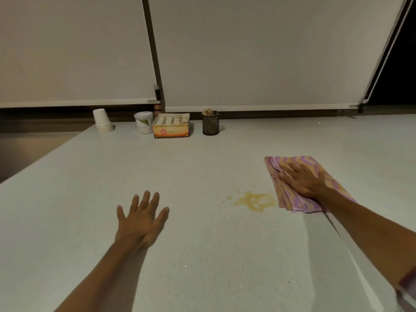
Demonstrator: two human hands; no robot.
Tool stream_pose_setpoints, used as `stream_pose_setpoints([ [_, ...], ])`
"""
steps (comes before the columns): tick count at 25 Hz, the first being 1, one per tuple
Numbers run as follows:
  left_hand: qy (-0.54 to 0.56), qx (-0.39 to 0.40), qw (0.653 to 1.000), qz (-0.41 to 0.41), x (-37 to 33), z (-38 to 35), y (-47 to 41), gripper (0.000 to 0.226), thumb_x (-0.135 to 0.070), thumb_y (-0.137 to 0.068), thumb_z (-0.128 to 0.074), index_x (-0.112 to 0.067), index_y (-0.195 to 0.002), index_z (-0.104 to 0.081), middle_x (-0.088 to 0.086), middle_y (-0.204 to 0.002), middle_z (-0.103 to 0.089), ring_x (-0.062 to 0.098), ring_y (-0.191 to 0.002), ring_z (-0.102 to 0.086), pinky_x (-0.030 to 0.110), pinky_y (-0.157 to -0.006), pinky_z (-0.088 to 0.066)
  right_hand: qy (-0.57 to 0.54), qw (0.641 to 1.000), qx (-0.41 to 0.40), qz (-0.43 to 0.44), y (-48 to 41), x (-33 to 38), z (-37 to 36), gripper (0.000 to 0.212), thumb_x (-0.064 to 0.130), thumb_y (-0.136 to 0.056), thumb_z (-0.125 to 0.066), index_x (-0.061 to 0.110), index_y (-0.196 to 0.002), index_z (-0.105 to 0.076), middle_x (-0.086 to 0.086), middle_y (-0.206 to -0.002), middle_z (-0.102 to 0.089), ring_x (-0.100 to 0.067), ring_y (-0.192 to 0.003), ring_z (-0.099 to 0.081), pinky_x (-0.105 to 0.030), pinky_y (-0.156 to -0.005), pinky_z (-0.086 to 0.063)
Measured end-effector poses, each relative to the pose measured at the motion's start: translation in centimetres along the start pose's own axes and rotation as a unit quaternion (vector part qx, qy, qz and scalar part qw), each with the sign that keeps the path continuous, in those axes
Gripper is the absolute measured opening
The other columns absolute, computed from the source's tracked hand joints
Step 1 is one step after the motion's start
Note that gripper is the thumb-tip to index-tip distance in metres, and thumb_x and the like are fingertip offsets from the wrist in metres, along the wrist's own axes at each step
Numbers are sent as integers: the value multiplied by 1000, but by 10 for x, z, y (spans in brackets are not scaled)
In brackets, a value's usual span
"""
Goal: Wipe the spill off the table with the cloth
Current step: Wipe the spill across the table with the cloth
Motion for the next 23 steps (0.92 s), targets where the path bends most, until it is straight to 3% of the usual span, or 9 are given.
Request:
stream_pose_setpoints([
  [4,0,-1,1000,1,0,-5,-3,78,-74,-85,-3,-37,-153,-2,-7,-165,4,21,-152,8,59,-117,8,2,1000,28,5,-50,60,-11,61,64,-97,-11,42,-154,-10,9,-166,1,-23,-153,5,-62,-118,3],
  [9,-2,8,1000,2,1,-5,-2,83,-78,-80,0,-38,-153,-1,-8,-164,5,19,-152,9,59,-117,8,-23,996,38,80,-34,163,-26,62,69,-95,-13,49,-153,-8,10,-166,2,-23,-153,4,-63,-115,9],
  [15,-10,13,1000,7,1,-3,-1,84,-79,-80,0,-37,-153,-2,-7,-165,4,20,-152,8,59,-117,8,-43,984,3,171,3,140,-27,64,72,-93,-15,47,-151,-20,10,-165,-15,-19,-152,-12,-62,-119,-3],
  [19,-7,7,1000,3,1,-3,-2,83,-77,-82,0,-35,-153,-2,-6,-165,5,22,-152,9,59,-118,8,-26,993,0,112,-26,137,-25,64,69,-94,-14,44,-153,-15,6,-166,-10,-23,-153,-8,-64,-118,-3],
  [23,2,3,1000,-1,1,-6,-2,83,-76,-82,1,-35,-154,-2,-5,-165,5,22,-151,10,59,-117,9,-5,996,16,87,-43,200,-36,62,65,-97,-13,43,-154,-5,6,-167,2,-26,-153,3,-67,-115,5],
])
Point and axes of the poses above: each hand's wrist, its own y-axis away from the middle knuckle, its own z-axis out of the back of the hand, x = y × z, the point moved 5 cm from there along -y, towards the middle knuckle
